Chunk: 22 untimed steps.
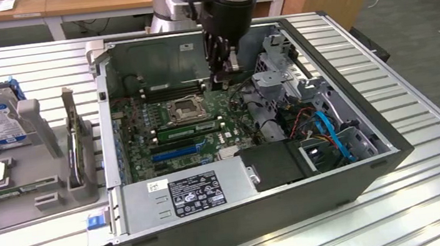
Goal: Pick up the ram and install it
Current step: 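Press down the ram until it locks into place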
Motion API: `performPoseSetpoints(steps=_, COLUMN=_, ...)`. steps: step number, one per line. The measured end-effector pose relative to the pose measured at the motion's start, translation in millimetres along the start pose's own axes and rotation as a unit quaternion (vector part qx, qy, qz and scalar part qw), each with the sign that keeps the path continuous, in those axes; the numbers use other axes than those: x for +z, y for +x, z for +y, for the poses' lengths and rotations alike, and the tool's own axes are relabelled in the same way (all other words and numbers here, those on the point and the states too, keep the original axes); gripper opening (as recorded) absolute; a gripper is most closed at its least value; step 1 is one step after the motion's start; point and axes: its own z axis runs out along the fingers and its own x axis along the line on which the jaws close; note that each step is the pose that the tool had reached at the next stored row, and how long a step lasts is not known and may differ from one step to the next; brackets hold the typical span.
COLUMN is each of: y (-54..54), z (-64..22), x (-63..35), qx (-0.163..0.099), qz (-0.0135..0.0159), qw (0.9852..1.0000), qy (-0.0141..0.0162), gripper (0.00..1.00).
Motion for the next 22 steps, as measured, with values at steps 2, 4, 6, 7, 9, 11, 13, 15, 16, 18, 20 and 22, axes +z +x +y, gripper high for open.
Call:
performPoseSetpoints(steps=2, y=0.0, z=-2.1, x=-0.1, qx=0.0, qz=0.0, qw=1.0, qy=0.0, gripper=0.1)
performPoseSetpoints(steps=4, y=0.0, z=-3.2, x=-0.1, qx=0.0, qz=0.0, qw=1.0, qy=0.0, gripper=0.1)
performPoseSetpoints(steps=6, y=0.0, z=-3.3, x=-0.1, qx=0.0, qz=0.0, qw=1.0, qy=0.0, gripper=0.1)
performPoseSetpoints(steps=7, y=0.0, z=-3.3, x=-0.1, qx=0.0, qz=0.0, qw=1.0, qy=0.0, gripper=0.1)
performPoseSetpoints(steps=9, y=0.0, z=-3.3, x=-0.1, qx=0.0, qz=0.0, qw=1.0, qy=0.0, gripper=0.1)
performPoseSetpoints(steps=11, y=-0.1, z=-3.4, x=0.0, qx=0.0, qz=0.0, qw=1.0, qy=0.0, gripper=0.1)
performPoseSetpoints(steps=13, y=0.0, z=-3.5, x=1.5, qx=0.0, qz=-0.0001, qw=1.0, qy=0.0, gripper=0.1)
performPoseSetpoints(steps=15, y=0.1, z=-3.6, x=4.3, qx=0.0, qz=0.0, qw=1.0, qy=0.0001, gripper=0.1)
performPoseSetpoints(steps=16, y=0.1, z=-3.7, x=5.9, qx=0.0, qz=0.0, qw=1.0, qy=0.0001, gripper=0.1)
performPoseSetpoints(steps=18, y=0.2, z=-3.9, x=9.3, qx=0.0, qz=0.0, qw=1.0, qy=0.0002, gripper=0.1)
performPoseSetpoints(steps=20, y=0.2, z=-4.1, x=12.8, qx=0.0, qz=0.0, qw=1.0, qy=0.0003, gripper=0.1)
performPoseSetpoints(steps=22, y=0.3, z=-4.3, x=16.4, qx=0.0, qz=0.0, qw=1.0, qy=0.0003, gripper=0.1)
